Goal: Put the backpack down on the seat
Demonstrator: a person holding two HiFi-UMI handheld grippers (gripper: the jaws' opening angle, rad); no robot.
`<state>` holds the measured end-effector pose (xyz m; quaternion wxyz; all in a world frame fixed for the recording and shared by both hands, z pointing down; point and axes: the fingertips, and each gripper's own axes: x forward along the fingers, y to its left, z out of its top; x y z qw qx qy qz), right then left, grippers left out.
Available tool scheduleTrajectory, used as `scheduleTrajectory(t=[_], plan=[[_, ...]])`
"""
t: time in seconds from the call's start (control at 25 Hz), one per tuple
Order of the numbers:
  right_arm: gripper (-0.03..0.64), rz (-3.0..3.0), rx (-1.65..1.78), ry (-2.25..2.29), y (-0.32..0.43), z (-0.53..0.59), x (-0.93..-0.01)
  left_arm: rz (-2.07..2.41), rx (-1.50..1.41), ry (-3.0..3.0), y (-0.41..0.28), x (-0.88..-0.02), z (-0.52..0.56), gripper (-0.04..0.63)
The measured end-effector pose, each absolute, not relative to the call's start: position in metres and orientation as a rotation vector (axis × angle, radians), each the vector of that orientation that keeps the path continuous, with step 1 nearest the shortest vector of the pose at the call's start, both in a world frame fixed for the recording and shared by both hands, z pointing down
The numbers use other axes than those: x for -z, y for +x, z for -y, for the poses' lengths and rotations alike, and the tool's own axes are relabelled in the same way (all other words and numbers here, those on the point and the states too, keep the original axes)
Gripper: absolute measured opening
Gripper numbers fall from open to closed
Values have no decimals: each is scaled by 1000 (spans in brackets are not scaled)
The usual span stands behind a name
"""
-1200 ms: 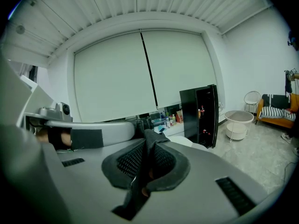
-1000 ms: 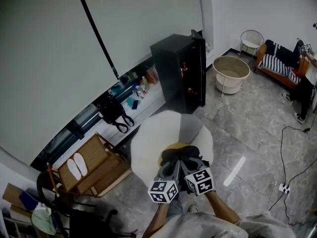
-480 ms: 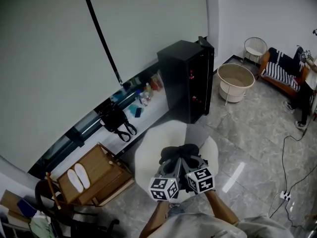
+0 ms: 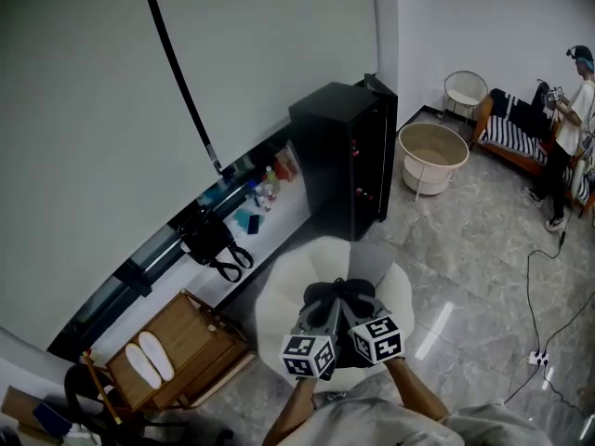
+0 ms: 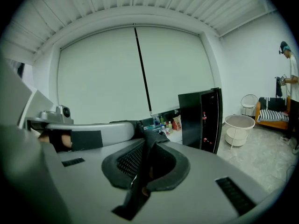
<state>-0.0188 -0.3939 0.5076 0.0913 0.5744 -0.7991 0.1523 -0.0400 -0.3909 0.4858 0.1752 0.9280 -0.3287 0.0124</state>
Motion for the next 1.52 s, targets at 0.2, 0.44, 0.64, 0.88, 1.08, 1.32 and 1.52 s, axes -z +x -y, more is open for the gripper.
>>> scheduleTrajectory(t=[0.2, 0.44, 0.64, 0.88, 1.08, 1.32, 1.52], plan=[[43, 2367, -466, 1748, -28, 409, -511, 882, -48, 2657, -49, -490, 406, 46], [43, 2355, -473, 1769, -31, 416, -512, 859, -55, 2669, -52, -491, 413, 46], [43, 2377, -466, 1752, -30, 428, -510, 879, -55, 2671, -53, -490, 422, 46], [43, 2408, -466, 1685, -21, 444, -514, 944, -58, 2651, -44, -494, 436, 46], [43, 2449, -476, 1602, -7, 461, -518, 1023, -53, 2607, -29, -497, 452, 46], [43, 2499, -492, 1500, 1, 478, -520, 1117, -34, 2539, -21, -501, 469, 46], [43, 2518, -492, 1457, 8, 493, -520, 1146, -30, 2518, -14, -501, 484, 46]])
